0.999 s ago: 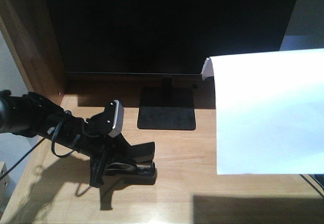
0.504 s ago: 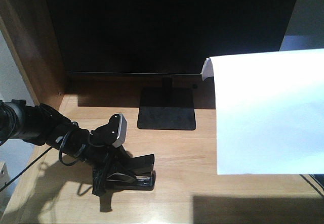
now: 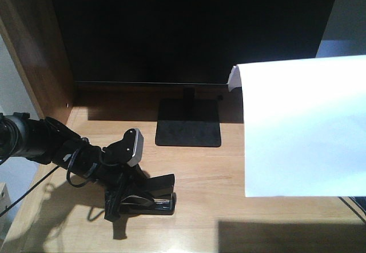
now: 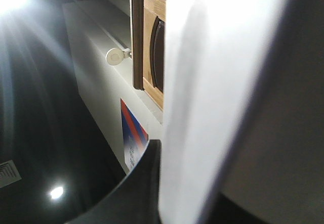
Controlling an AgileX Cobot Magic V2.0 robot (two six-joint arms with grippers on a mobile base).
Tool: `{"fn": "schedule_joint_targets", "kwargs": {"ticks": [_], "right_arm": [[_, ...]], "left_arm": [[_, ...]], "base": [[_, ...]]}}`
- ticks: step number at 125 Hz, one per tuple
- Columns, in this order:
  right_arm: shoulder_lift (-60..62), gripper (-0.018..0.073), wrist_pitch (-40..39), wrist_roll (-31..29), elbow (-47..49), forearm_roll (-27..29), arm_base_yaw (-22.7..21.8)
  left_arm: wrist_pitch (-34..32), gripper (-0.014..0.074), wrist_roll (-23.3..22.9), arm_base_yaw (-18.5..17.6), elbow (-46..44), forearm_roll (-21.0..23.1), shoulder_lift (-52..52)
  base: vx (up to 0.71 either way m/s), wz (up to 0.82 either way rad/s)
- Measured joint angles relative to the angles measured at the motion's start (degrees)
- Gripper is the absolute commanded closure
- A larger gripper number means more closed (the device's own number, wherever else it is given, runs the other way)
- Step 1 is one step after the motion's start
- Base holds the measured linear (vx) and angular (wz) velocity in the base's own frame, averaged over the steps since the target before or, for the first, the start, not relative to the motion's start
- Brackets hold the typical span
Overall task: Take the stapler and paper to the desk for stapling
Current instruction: 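Set the stapler on the desk and open the left gripper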
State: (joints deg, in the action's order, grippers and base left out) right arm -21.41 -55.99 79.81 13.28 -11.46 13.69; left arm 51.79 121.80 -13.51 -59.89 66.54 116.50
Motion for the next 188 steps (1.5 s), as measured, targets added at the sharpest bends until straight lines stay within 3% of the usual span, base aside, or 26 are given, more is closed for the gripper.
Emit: {"fn": "schedule_joint_targets", "kwargs": {"ticks": [19, 39, 65, 111, 135, 142, 145, 172, 188], "right_arm": [[0.00, 0.0566, 0.00, 0.00, 0.00, 0.00, 0.00], [0.00, 0.0566, 0.00, 0.00, 0.00, 0.00, 0.00], [0.00, 0.0566, 0.00, 0.00, 0.00, 0.00, 0.00], [0.00, 0.0566, 0.00, 0.00, 0.00, 0.00, 0.00], [0.00, 0.0566, 0.00, 0.00, 0.00, 0.00, 0.00], [0.00, 0.0566, 0.00, 0.00, 0.00, 0.00, 0.00], [0.00, 0.0566, 0.00, 0.00, 0.00, 0.00, 0.00], [0.00, 0.0566, 0.00, 0.00, 0.00, 0.00, 0.00], [0.00, 0.0566, 0.00, 0.00, 0.00, 0.00, 0.00]], "left_arm": [[0.07, 0.0087, -0.72, 0.00, 0.00, 0.05, 0.00], [0.07, -0.0137, -4.37, 0.00, 0.00, 0.10, 0.00], [0.07, -0.0120, -6.16, 0.00, 0.00, 0.15, -0.22], [0.52, 0.0060, -7.87, 0.76, 0.00, -1.59, -7.40], [0.77, 0.0229, -13.86, 1.79, 0.00, -3.69, -12.37], [0.95, 0.0310, -15.61, 2.05, 0.00, -3.91, -14.32], [0.94, 0.0389, -16.18, 2.19, 0.00, -4.02, -15.58], [2.51, 0.0606, -16.70, 2.23, 0.00, -4.32, -18.45], [2.58, 0.0605, -16.74, 2.23, 0.00, -4.77, -18.45]], "base": [[0.00, 0.00], [0.00, 0.00], [0.00, 0.00], [0.00, 0.00], [0.00, 0.00], [0.00, 0.00], [0.00, 0.00], [0.00, 0.00], [0.00, 0.00]]}}
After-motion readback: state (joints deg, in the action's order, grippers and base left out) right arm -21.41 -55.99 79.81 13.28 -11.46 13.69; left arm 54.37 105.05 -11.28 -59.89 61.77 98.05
